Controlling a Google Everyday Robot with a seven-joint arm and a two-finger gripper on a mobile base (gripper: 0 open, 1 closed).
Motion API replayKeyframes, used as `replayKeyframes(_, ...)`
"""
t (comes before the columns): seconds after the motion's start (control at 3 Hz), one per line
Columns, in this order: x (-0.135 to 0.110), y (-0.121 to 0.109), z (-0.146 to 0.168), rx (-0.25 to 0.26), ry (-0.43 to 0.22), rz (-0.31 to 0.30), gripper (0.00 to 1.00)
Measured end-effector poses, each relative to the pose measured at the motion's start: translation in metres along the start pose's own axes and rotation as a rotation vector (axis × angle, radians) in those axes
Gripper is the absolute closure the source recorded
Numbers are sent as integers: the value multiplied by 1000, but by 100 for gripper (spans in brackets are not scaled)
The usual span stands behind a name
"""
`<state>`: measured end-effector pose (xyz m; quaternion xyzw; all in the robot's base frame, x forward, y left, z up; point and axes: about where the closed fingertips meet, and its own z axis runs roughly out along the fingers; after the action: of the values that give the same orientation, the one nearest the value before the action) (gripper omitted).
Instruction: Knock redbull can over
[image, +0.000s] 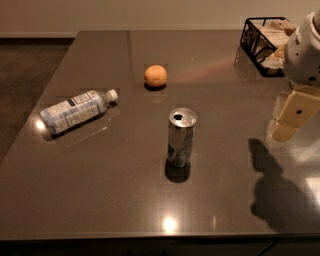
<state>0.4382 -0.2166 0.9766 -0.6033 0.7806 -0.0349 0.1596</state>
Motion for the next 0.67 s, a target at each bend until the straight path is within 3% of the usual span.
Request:
replayKeyframes(0.33, 0, 0, 0, 0, 0, 0, 0)
replayKeyframes(0.67, -15, 3, 10, -21, -50, -2, 0)
